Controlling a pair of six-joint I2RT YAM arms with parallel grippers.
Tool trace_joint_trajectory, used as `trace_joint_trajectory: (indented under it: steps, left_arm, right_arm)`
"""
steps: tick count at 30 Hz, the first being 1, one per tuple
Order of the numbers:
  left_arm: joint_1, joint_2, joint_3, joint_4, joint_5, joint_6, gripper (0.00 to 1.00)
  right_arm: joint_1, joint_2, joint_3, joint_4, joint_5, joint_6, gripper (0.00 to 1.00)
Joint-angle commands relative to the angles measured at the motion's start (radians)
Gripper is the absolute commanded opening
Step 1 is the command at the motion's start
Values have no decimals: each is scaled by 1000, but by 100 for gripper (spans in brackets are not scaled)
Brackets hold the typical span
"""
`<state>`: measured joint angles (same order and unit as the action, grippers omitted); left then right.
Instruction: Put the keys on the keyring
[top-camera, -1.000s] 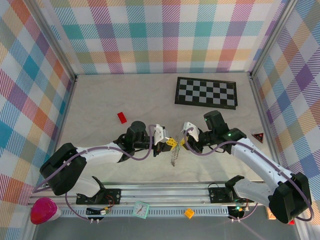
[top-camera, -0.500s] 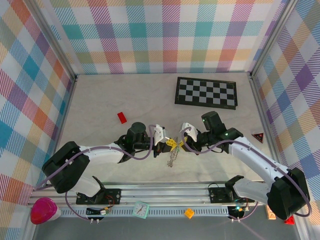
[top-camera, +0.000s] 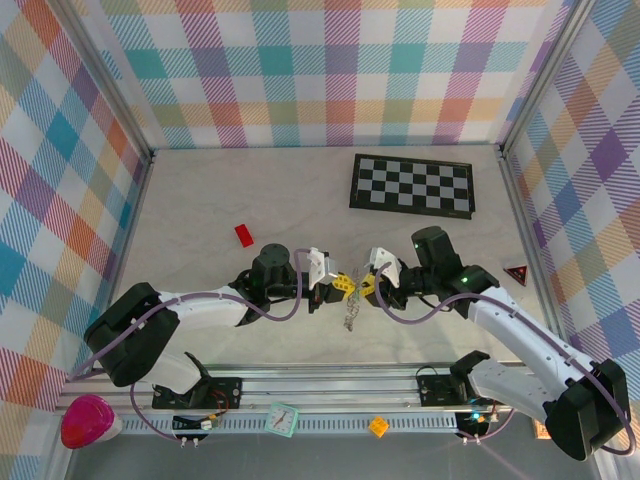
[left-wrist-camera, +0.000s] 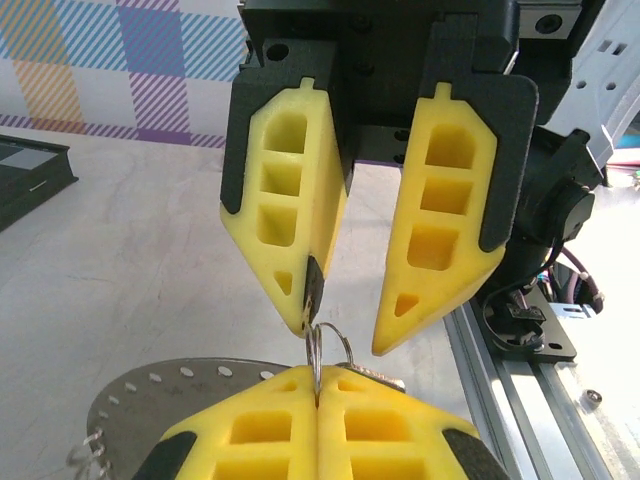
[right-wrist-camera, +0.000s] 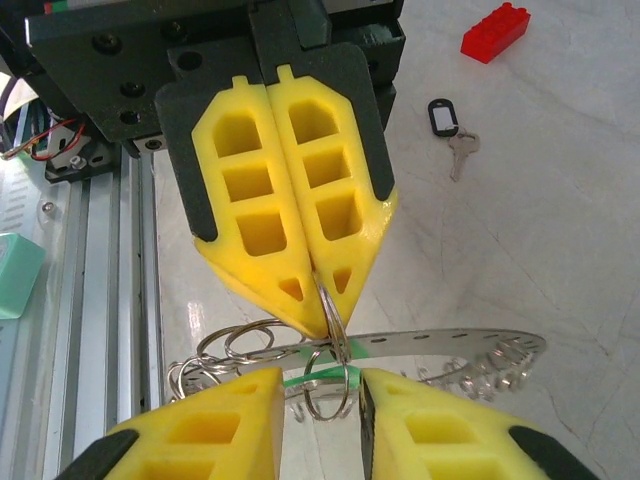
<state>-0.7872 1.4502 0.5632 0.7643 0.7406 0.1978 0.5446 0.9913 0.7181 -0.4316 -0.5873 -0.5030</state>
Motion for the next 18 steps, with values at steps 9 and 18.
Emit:
trace_joint_trajectory:
  steps: [9, 18]
  left_arm:
    - [-7, -4, 3, 80, 68, -2, 0]
    - [-9, -13, 1, 72, 45, -2, 14]
  right_arm:
    - [8, 41, 27, 70, -70, 31, 19]
    - [11, 64, 52, 33, -79, -3, 0]
